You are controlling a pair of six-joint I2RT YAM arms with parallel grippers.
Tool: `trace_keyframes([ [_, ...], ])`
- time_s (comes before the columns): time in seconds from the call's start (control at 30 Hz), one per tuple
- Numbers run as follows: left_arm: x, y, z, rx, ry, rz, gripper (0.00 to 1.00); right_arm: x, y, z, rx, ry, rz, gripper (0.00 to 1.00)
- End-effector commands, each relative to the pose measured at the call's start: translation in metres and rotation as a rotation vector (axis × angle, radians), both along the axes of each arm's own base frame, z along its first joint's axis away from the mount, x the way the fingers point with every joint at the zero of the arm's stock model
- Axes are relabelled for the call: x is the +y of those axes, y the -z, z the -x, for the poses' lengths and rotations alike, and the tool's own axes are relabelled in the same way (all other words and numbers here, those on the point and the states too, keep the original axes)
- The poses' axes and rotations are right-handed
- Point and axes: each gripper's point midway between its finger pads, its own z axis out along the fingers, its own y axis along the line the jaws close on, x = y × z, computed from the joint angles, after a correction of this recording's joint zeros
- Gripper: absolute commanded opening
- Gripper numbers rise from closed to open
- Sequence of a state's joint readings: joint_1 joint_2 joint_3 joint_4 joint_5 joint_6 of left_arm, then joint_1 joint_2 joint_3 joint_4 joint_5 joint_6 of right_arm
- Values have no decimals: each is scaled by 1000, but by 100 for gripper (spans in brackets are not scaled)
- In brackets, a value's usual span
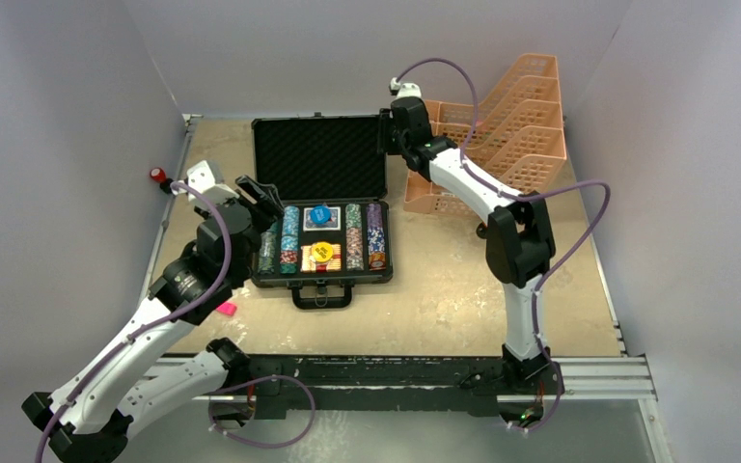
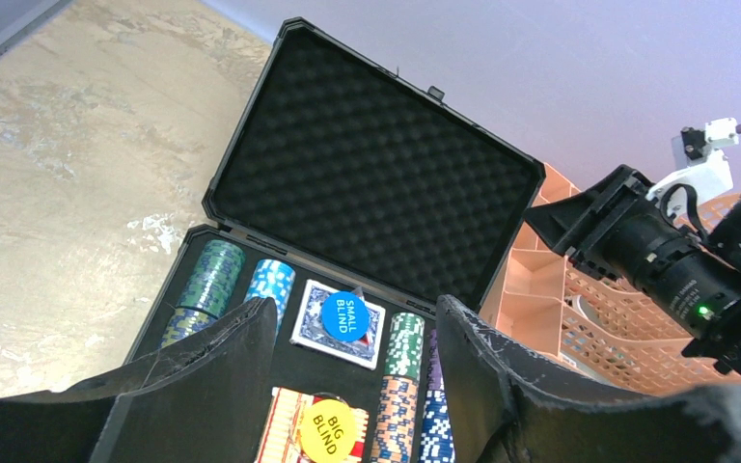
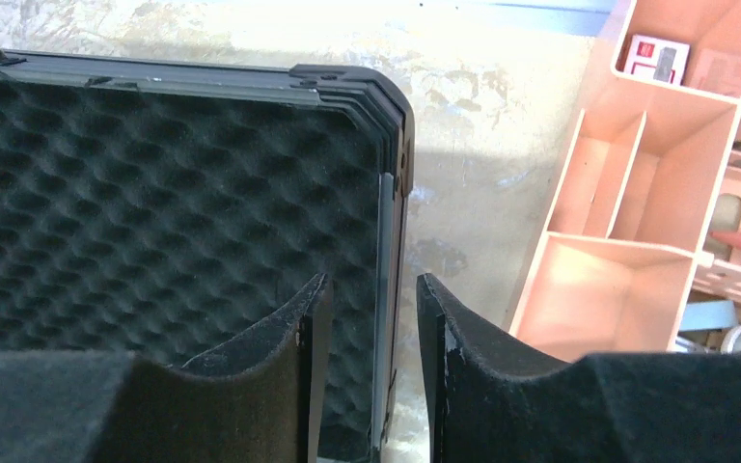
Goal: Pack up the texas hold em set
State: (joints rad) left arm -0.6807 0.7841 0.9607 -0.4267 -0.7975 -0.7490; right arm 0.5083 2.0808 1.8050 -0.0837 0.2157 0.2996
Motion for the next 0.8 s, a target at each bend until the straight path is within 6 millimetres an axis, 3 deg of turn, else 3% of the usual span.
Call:
trace_keyframes([
  [0.0, 5, -23, 1, -68, -22, 60, 62, -3, -50, -22, -139, 6, 24, 39],
  [0.33, 11, -31, 7, -90, -26, 69, 63, -9, -25, -50, -117, 18, 79, 36],
  [0.47, 14, -36, 9, -97, -29, 65, 63, 1, -24, -51, -110, -55, 100, 22],
  [0.67, 17, -41, 10, -110, -43, 75, 64, 0, -58, -45, -171, -113, 137, 0],
  [0.77, 17, -46, 10, -119, -45, 80, 63, -8, -88, -40, -235, -87, 158, 0],
])
